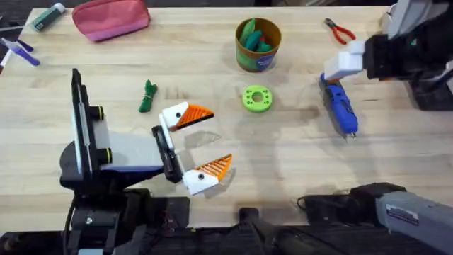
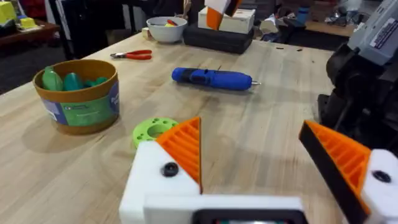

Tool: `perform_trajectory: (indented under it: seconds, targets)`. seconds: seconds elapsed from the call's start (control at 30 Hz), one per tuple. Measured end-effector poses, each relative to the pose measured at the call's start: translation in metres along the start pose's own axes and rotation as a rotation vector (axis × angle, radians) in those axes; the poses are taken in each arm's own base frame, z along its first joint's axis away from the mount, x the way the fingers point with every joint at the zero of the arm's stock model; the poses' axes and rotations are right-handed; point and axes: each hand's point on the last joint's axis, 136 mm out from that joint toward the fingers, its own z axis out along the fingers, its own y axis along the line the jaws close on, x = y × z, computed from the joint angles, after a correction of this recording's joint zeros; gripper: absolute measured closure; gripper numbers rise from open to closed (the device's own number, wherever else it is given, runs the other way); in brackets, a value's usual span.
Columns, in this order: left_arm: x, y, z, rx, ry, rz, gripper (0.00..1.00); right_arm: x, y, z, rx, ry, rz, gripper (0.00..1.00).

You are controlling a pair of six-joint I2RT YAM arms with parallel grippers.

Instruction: Pick up the gripper from the table and insert it into the empty holder that is missing its gripper. Then pick up a screw, insert it into the mounting hole, and use the screwdriver to tighten it. Finally, clean up the table by picking up the vegetable and placing it into the bucket.

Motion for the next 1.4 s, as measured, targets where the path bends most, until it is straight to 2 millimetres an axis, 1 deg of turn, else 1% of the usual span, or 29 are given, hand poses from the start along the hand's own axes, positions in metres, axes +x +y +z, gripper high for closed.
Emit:
perform_trajectory:
  seconds: [0.13, 0.27, 1.4]
  targets:
    - [0.0000, 0.0000, 0.0000, 0.000, 0.000, 0.000, 0.015, 0.0027, -0.0028, 0.0087, 0.010, 0.029, 0.012, 0.008]
    - [0.0000, -0.0001, 0.0000, 0.000, 0.000, 0.000, 0.015, 0.0023, -0.0023, 0.0112, 0.011, 0.036, 0.010, 0.008]
    - [0.0000, 0.0000, 0.0000, 0.000, 0.000, 0.000, 0.015, 0.0013, -0.0022, 0.0112, 0.010, 0.032, 0.011, 0.008]
